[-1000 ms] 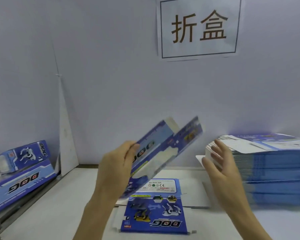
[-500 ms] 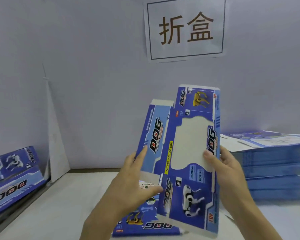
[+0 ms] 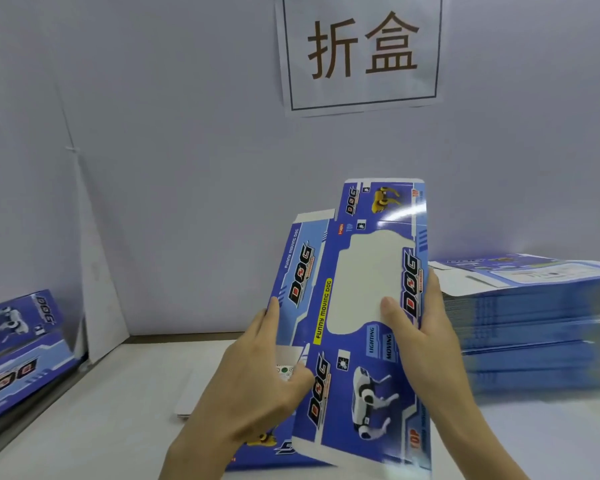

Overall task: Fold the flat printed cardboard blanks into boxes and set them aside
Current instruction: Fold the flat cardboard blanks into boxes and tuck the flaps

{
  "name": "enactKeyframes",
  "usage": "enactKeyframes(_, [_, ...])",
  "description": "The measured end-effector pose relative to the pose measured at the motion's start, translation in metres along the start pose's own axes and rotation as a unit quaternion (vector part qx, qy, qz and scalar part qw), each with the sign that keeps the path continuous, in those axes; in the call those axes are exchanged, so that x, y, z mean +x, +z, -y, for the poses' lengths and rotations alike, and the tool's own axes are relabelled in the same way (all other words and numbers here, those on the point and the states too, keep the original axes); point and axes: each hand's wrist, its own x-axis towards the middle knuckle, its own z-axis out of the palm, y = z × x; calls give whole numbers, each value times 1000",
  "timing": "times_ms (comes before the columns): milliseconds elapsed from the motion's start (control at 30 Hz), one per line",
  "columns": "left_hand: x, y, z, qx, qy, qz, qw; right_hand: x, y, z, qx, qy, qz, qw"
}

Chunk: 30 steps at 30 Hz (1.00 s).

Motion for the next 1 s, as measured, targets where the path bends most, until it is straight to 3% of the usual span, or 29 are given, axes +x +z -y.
enactKeyframes(233, [-3, -11, -10, -106, 0, -1, 994, -3, 2, 10, 24, -17, 8, 1000])
enactKeyframes(400, [-7, -12, -21, -199, -38, -74, 976, -8, 9, 18, 53, -37, 33, 997])
enactKeyframes(500, [-7, -5, -25, -191, -62, -77, 977, -13, 14, 20, 58, -46, 45, 996])
enactKeyframes(567, [-5, -2, -26, -134, -107, -71, 983, -14, 14, 19, 12, -91, 34, 995])
enactKeyframes(633, [-5, 2, -32, -132, -99, -53, 985, -17, 17, 18, -61, -138, 45, 988])
enactKeyframes(733, [-6, 14, -44, -345, -43, -2, 938, -31, 31, 13, -80, -134, 242, 958])
enactKeyframes(800, [-1, 17, -39, -404, -60, -79, 909, -35, 34, 10, -96, -110, 351, 925])
enactKeyframes(833, [1, 13, -35, -400, -71, -137, 903, -34, 32, 9, -97, -89, 361, 923])
enactKeyframes(900, [3, 0, -24, -379, -62, -216, 898, -27, 27, 9, -93, -51, 304, 947])
enactKeyframes(1000, [3, -17, -10, -402, -57, -257, 877, -16, 18, 11, -197, -75, 92, 973])
